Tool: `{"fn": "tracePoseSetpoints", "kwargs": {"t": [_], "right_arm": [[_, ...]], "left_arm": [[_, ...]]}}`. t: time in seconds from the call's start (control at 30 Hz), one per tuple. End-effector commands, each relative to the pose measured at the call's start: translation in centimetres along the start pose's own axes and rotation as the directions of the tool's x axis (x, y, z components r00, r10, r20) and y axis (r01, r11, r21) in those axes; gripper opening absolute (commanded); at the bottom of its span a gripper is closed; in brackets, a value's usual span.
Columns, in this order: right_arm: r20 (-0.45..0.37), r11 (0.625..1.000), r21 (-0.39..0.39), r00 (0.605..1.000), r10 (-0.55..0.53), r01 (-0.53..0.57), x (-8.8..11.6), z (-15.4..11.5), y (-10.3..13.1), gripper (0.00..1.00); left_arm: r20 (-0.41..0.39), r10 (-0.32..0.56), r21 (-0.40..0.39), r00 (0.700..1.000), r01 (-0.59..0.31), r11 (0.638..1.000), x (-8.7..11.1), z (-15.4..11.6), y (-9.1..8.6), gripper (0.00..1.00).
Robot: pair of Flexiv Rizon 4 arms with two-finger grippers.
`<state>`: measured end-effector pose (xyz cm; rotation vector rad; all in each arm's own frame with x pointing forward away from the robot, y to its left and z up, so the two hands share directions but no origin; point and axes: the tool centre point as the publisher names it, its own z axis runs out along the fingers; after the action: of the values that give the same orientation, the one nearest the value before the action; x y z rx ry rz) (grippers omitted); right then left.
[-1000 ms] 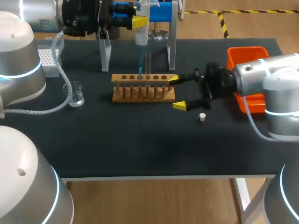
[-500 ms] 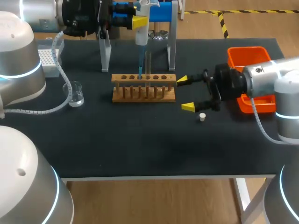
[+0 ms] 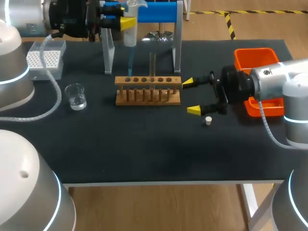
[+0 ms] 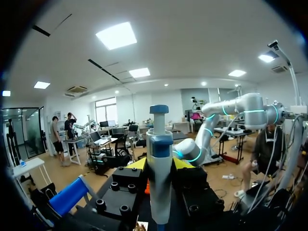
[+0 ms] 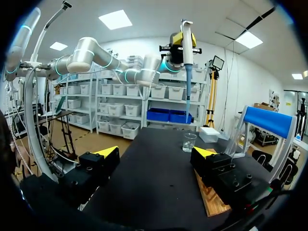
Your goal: Invert the test tube, pick up the pipette, mount the tip to pipette, aspirate from beaker and dispense into the tube, eject the tip, return the pipette, and cap with the stopper.
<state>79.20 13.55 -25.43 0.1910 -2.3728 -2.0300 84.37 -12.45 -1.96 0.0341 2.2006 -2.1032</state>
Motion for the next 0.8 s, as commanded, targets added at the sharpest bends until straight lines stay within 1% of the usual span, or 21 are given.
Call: {"fn": "tracePoseSetpoints", "kwargs": {"t": [0.03, 0.17, 0.4, 0.5, 0.63, 0.8], "right_arm": [[-0.001, 1.0, 0.002, 1.0, 0.0, 0.0, 0.0, -0.1, 0.1, 1.0], [-0.001, 1.0, 0.002, 1.0, 0.0, 0.0, 0.0, -0.1, 0.1, 1.0], [-0.001, 1.0, 0.002, 1.0, 0.0, 0.0, 0.0, -0.1, 0.1, 1.0], [-0.001, 1.0, 0.002, 1.0, 0.0, 0.0, 0.0, -0.1, 0.1, 1.0], [-0.001, 1.0, 0.002, 1.0, 0.0, 0.0, 0.0, -0.1, 0.1, 1.0], [-0.001, 1.0, 0.002, 1.0, 0.0, 0.0, 0.0, -0.1, 0.1, 1.0]], "left_arm": [[0.019, -0.01, -0.008, 1.0, 0.01, 1.0, 0.5, -3.1, 0.7, 0.0], [0.049, -0.011, -0.015, 0.999, 0.012, 1.0, -0.3, -5.6, 1.6, 0.0], [0.104, 0.022, -0.025, 0.994, -0.02, 0.999, -1.6, -10.0, 3.1, 0.0], [0.128, 0.036, -0.016, 0.991, -0.034, 0.999, -2.0, -11.8, 3.8, 0.0], [0.162, 0.042, -0.001, 0.986, -0.043, 0.999, -2.7, -13.6, 4.7, 0.0], [0.197, 0.04, -0.026, 0.98, -0.036, 0.999, -3.7, -15.4, 5.8, 0.0]]}}
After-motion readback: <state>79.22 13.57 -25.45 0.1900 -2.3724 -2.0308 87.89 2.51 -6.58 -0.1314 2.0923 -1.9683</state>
